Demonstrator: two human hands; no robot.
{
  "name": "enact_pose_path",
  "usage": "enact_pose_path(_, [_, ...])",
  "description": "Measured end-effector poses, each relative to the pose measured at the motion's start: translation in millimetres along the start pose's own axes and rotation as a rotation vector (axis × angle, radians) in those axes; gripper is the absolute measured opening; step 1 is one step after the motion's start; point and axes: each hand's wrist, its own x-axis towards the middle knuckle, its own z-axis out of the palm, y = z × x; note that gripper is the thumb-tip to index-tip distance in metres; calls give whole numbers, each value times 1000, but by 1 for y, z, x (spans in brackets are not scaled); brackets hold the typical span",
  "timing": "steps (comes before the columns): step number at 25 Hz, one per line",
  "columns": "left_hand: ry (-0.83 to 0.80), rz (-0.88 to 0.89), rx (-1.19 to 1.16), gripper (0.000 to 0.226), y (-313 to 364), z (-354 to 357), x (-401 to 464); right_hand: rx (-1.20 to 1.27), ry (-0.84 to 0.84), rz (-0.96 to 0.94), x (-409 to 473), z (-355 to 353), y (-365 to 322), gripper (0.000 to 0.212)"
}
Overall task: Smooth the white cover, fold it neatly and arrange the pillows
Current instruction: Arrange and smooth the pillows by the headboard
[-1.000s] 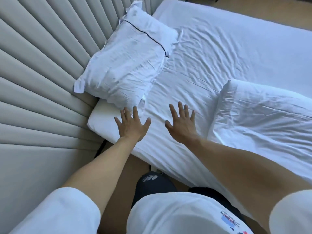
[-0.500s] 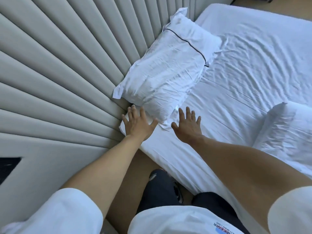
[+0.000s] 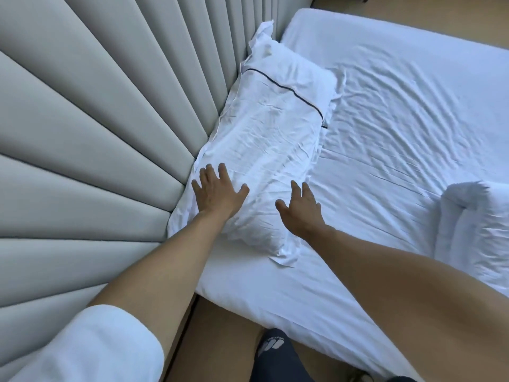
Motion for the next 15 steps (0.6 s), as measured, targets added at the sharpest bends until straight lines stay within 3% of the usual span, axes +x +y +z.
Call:
enact_pose_path(6, [-17,13,-22,87,-5,-4,43,-6,22,20,43,-11,-34,73])
enact_pose_path(11, [-77,-86,-41,90,10,-1,53,-41,-31,-6,86,-33,-35,75])
enact_pose_path(15, [25,-184,-9,94,8,-5,69,261,-70,228,147,-47,-47,76])
